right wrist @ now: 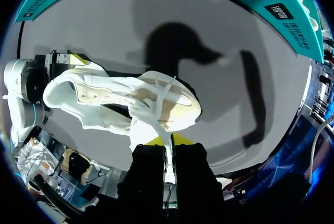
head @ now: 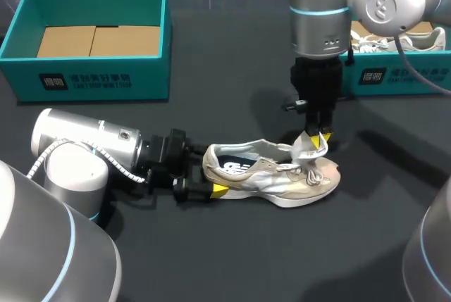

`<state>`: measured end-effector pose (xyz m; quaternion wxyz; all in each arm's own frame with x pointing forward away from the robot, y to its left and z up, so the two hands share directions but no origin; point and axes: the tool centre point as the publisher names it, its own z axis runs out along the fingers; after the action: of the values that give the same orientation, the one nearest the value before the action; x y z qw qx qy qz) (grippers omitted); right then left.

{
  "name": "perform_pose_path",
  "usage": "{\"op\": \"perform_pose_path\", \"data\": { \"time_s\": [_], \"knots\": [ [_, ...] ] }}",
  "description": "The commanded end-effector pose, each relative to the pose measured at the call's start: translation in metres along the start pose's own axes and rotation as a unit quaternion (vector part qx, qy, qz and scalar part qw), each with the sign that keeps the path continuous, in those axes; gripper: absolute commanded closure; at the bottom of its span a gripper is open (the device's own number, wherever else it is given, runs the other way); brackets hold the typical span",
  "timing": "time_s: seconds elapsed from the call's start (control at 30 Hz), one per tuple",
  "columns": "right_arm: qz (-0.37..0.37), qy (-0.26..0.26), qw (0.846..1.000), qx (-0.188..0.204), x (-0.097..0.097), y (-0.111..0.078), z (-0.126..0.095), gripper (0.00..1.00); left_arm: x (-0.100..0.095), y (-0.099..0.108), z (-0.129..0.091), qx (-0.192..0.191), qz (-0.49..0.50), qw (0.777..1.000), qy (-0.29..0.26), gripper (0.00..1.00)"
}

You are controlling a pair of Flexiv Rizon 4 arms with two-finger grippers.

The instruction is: Take the shoe out of the shoebox, open the shoe tongue, remove and reinsert the insole, then place the shoe into the shoebox

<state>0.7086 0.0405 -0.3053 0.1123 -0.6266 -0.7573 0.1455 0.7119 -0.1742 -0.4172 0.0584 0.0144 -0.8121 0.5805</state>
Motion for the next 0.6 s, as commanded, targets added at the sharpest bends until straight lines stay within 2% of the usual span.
{"op": "perform_pose_path", "data": {
  "time_s": [0.03, 0.2, 0.37, 0.6],
  "knots": [
    [0.002, -0.007, 1.000, -0.009, 0.000, 0.001, 0.005, 0.90, 0.004, 0.004, 0.000, 0.000, 0.000, 1.000, -0.001, 1.00],
    [0.028, -0.014, 0.999, -0.013, -0.005, 0.005, 0.015, 0.68, 0.004, 0.004, 0.000, 0.000, 0.000, 1.000, -0.001, 1.00],
    [0.047, -0.021, 0.998, -0.022, -0.011, 0.005, 0.023, 0.62, 0.004, 0.004, 0.000, 0.000, 0.000, 1.000, -0.001, 1.00],
    [0.079, -0.032, 0.996, -0.014, -0.023, 0.000, 0.029, 0.55, 0.004, 0.004, 0.000, 0.000, 0.000, 1.000, -0.001, 1.00]
  ]
}}
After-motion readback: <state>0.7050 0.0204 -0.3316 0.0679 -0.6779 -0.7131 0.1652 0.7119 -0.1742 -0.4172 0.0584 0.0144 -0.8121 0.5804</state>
